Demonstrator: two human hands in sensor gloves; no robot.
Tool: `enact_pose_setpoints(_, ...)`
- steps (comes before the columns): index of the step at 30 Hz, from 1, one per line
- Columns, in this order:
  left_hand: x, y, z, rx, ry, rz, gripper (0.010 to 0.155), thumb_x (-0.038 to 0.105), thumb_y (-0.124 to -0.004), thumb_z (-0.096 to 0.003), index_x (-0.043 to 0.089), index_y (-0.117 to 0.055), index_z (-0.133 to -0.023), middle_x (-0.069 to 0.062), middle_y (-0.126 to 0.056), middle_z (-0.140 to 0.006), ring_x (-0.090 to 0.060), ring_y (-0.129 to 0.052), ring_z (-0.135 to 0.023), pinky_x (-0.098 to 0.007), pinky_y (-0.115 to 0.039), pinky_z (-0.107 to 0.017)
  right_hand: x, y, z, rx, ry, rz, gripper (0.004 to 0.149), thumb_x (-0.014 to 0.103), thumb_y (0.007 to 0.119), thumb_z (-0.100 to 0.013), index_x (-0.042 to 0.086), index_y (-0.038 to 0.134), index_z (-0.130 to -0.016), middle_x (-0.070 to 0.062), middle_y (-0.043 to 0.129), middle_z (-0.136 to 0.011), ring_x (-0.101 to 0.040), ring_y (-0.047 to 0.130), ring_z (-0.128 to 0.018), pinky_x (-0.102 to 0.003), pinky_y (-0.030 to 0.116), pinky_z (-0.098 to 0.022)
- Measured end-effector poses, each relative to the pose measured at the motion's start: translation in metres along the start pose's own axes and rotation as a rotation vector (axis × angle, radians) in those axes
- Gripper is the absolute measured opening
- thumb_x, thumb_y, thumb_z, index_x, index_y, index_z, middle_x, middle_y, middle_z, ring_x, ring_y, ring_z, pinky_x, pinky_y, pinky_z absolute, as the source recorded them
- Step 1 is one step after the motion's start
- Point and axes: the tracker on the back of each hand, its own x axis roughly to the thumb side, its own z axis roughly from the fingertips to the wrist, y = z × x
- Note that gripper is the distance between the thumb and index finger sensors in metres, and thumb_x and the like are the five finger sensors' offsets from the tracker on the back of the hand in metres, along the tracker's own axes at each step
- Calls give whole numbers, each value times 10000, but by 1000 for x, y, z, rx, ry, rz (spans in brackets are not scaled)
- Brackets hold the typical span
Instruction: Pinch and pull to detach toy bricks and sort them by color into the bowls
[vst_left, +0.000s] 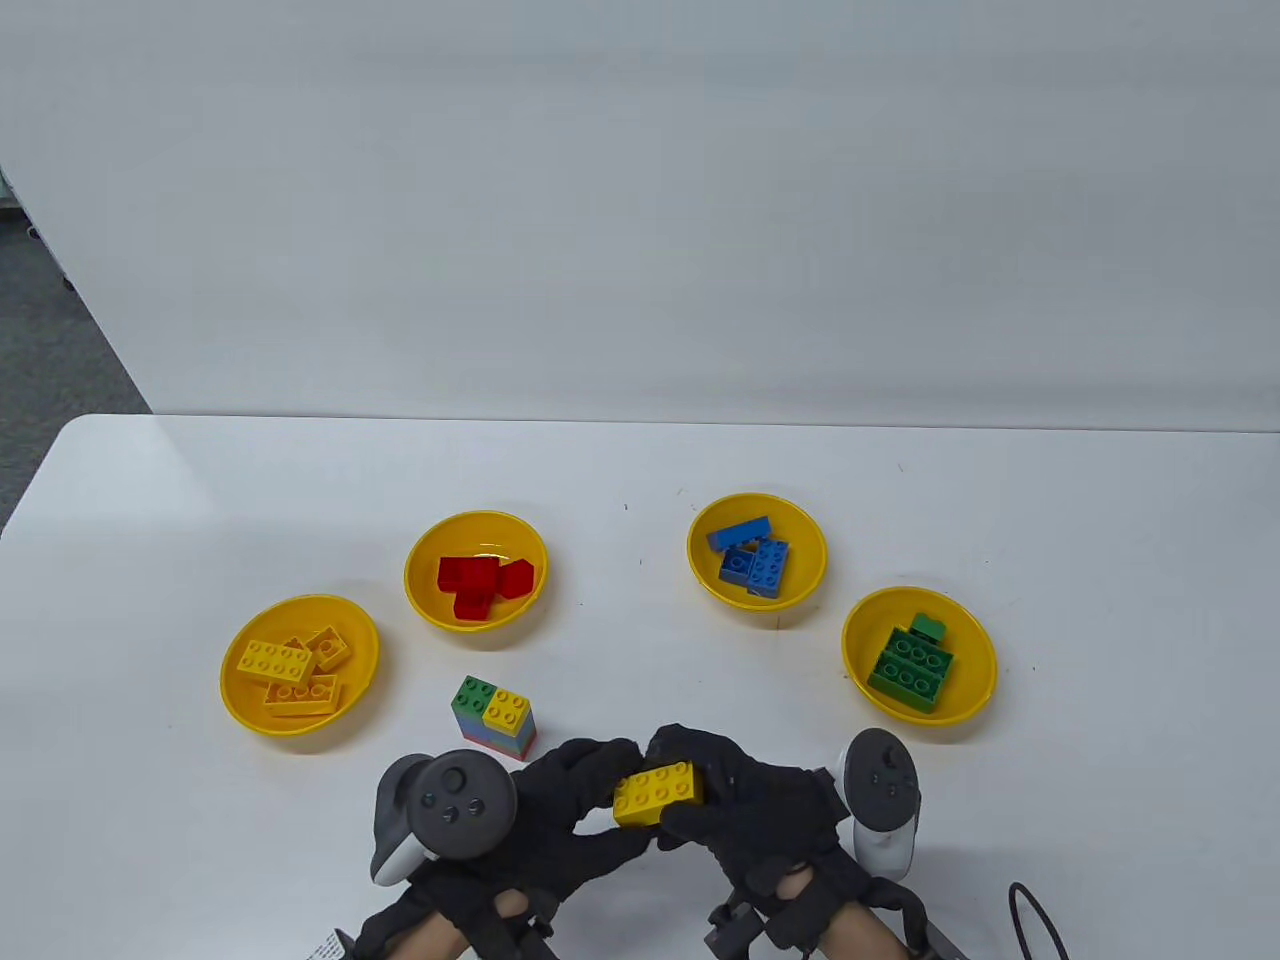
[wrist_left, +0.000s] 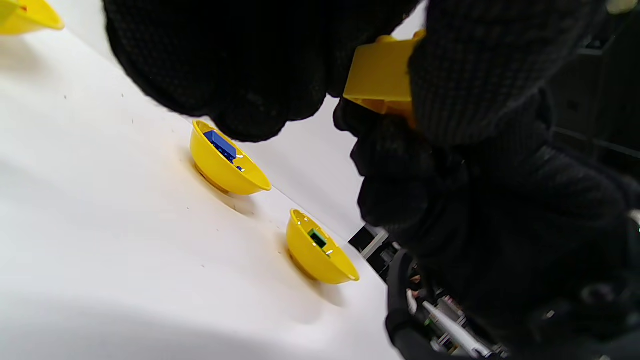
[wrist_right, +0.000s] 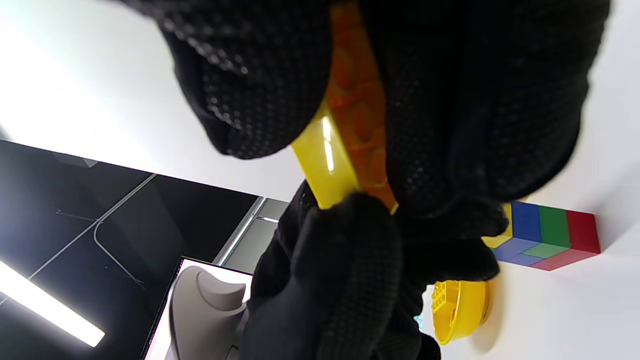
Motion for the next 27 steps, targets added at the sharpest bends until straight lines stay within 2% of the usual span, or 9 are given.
enact_pose_setpoints(3, -1, 4, 2, 24, 9, 33, 687, 472, -983, -417, 152, -772, -988, -204, -877, -921, -406, -981, -711, -576, -833, -518, 3, 3, 1, 21, 7, 36, 640, 267, 913, -328, 31, 766, -904, -340, 876, -790, -429, 1073, -504, -545, 953, -331)
enact_pose_setpoints(6, 0, 18, 4, 51, 10, 73, 670, 467, -994, -414, 168, -792, -980, -189, -894, -903, -402, -987, -701, -576, -834, -514, 3, 6, 3, 22, 4, 75, 719, 307, 871, -365, 10, 636, -976, -357, 772, -870, -461, 1004, -576, -576, 897, -384)
enact_pose_setpoints(10, -3, 76, 9, 244, 64, -33, 669, 467, -985, -423, 173, -785, -990, -189, -891, -909, -403, -985, -706, -576, -832, -519, 3, 1, 3, -11, 13, 37, 681, 305, 832, -394, 0, 639, -972, -367, 743, -886, -489, 971, -592, -606, 861, -392)
enact_pose_setpoints(13, -19, 137, 12, 409, 189, -202, 661, 465, -967, -442, 196, -769, -1012, -183, -876, -932, -407, -970, -732, -577, -823, -537, 1, -4, 3, -27, 29, 59, 637, 296, 817, -404, -2, 681, -950, -362, 756, -879, -493, 970, -588, -610, 857, -389)
enact_pose_setpoints(15, -35, 168, 12, 463, 301, -292, 657, 455, -963, -448, 197, -764, -1019, -191, -862, -948, -420, -953, -754, -588, -809, -551, -1, -5, 2, -29, 38, 69, 620, 293, 813, -405, -2, 700, -939, -362, 767, -870, -495, 972, -582, -614, 856, -385)
enact_pose_setpoints(18, -75, 206, 9, 445, 543, -504, 666, 457, -937, -460, 219, -725, -1044, -202, -795, -1003, -436, -897, -820, -600, -773, -599, -3, -5, 1, -8, 52, 87, 600, 289, 809, -408, -3, 726, -925, -360, 779, -863, -502, 970, -581, -621, 851, -381)
enact_pose_setpoints(21, -124, 219, 10, 359, 734, -619, 649, 455, -928, -456, 234, -738, -1037, -235, -703, -1052, -476, -808, -881, -625, -710, -644, -4, -4, 1, 0, 60, 108, 594, 291, 806, -410, -2, 732, -922, -359, 781, -863, -505, 970, -582, -623, 849, -382)
enact_pose_setpoints(24, -159, 218, 12, 272, 821, -637, 649, 453, -934, -455, 234, -742, -1036, -242, -664, -1076, -489, -768, -912, -637, -683, -662, -6, -4, 0, 11, 73, 111, 592, 291, 805, -410, -2, 737, -919, -358, 781, -864, -504, 969, -584, -624, 849, -382)
enact_pose_setpoints(27, -179, 215, 12, 235, 833, -574, 644, 446, -935, -458, 270, -732, -1044, -249, -630, -1094, -498, -731, -936, -644, -659, -676, -10, -5, -1, 15, 87, 116, 589, 291, 804, -411, -1, 738, -918, -359, 781, -864, -506, 968, -583, -626, 847, -382)
